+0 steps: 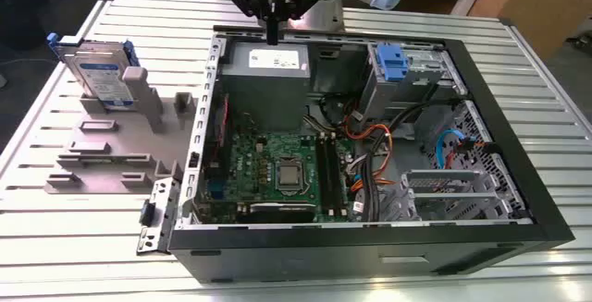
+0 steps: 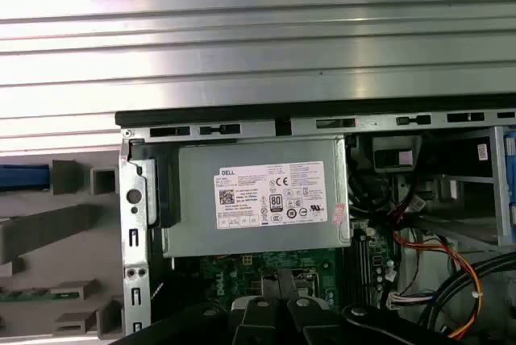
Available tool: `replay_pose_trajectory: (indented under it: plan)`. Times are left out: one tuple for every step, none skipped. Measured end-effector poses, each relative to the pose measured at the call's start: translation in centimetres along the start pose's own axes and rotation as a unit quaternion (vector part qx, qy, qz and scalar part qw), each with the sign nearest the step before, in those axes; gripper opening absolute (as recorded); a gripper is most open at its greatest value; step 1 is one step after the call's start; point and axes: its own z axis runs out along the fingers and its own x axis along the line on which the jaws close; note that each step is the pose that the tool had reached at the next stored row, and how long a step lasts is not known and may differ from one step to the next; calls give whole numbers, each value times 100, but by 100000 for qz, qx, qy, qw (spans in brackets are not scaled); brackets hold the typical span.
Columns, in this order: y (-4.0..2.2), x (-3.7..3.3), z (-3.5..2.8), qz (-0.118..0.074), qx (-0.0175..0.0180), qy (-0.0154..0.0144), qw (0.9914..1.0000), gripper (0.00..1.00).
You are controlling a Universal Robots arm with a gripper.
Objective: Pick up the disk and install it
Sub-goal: 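Reach for the disk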
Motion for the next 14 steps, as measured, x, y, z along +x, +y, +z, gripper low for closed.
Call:
replay_pose_trajectory:
  plan:
    - [0,0,0,-3,0,3,100000,11]
    - [0,0,0,-2,0,0,100000,11]
    - [0,0,0,-1,0,1,100000,11]
    - [0,0,0,-5,-1,0,100000,11]
    - [0,2,0,2,-1,0,100000,11]
    - [0,5,0,7,2,2,100000,11]
    - [0,10,-1,8,3,3,100000,11]
    - [-1,15,-1,4,0,1,100000,11]
    - [-1,18,0,1,-1,1,100000,11]
    - [-1,22,0,1,-1,-1,100000,11]
    - [-2,26,-1,-2,-1,0,100000,11]
    - [-2,31,-1,-1,0,1,100000,11]
    - [-2,36,-1,-2,1,2,100000,11]
    - [1,40,-1,0,2,2,100000,11]
